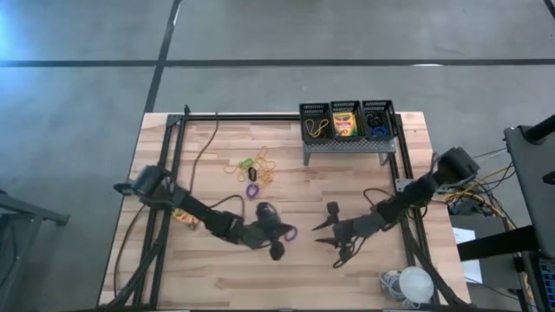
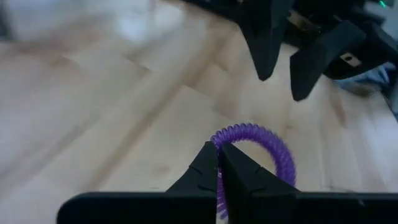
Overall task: Pick & Place Office Desk Supplies
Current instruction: Put the purple spring keychain into the right black basket on the shelf
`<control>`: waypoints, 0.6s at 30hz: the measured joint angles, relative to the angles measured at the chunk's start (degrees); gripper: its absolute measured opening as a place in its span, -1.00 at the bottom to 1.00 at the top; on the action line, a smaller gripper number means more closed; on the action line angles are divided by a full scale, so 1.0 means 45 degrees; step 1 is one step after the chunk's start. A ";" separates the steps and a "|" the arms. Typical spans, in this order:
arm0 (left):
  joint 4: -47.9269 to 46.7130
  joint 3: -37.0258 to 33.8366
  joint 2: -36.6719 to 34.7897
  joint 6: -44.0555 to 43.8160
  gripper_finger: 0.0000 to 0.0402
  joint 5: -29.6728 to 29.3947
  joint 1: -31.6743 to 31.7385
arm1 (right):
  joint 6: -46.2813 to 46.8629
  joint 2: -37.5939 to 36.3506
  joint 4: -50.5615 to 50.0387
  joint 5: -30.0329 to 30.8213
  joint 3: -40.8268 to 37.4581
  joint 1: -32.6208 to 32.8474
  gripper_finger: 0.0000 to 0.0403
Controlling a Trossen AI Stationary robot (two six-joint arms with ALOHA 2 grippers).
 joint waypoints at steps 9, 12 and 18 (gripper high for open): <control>-0.2288 0.2546 0.1864 -0.1117 -0.97 0.3104 0.0923 | -0.2216 0.2065 -0.1149 0.2567 0.1909 0.1225 -0.21; -0.2324 0.2664 0.1964 -0.1339 -0.97 0.3362 0.0941 | -0.2753 0.2444 -0.2432 0.2718 0.2605 0.1328 -0.23; -0.2207 0.2718 0.1845 -0.1358 -0.97 0.3583 0.0952 | -0.3242 0.3205 -0.3832 0.2867 0.3532 0.1377 -0.30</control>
